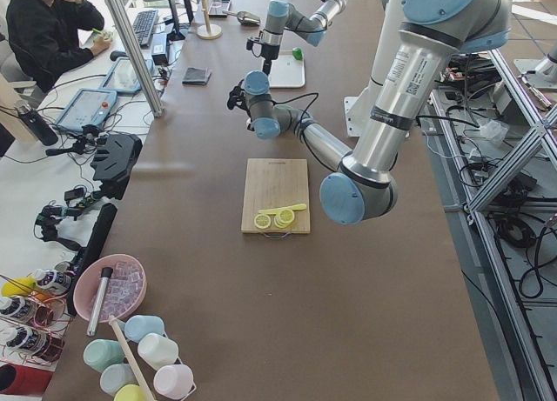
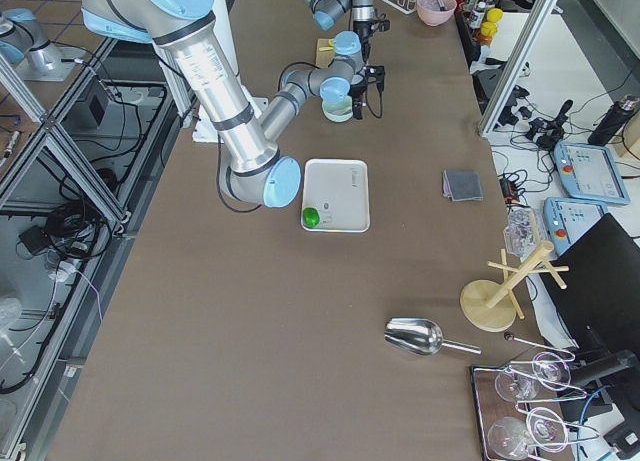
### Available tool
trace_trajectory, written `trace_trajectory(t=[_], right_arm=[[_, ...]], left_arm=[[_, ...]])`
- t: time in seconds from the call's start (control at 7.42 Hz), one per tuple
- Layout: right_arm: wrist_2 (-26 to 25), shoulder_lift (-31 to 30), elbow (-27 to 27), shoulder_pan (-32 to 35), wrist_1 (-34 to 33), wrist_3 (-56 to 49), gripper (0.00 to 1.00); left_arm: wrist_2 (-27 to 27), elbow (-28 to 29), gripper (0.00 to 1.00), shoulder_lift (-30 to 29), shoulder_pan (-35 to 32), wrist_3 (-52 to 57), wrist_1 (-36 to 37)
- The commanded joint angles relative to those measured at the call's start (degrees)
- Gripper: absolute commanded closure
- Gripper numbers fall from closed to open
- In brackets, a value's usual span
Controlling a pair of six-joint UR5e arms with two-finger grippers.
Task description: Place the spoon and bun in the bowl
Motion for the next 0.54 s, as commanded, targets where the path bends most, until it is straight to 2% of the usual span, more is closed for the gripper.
trace_trajectory(t=[0.0, 0.27, 0.4], right_arm=[[7.73, -7.76, 3.6, 6.7, -0.03, -9.25, 0.0], [8.71, -11.81, 4.47, 8.83, 0.15, -13.83, 0.0], [10.02, -13.05, 6.04, 9.27, -0.03, -14.03, 0.0]], left_arm=[[0.83, -0.03, 1.0, -3.9, 5.96, -9.82, 0.2], [1.27, 0.05, 1.0, -4.17, 9.39, -12.21, 0.11], [2.23, -0.12, 0.96, -4.09, 9.85, -12.31, 0.2]])
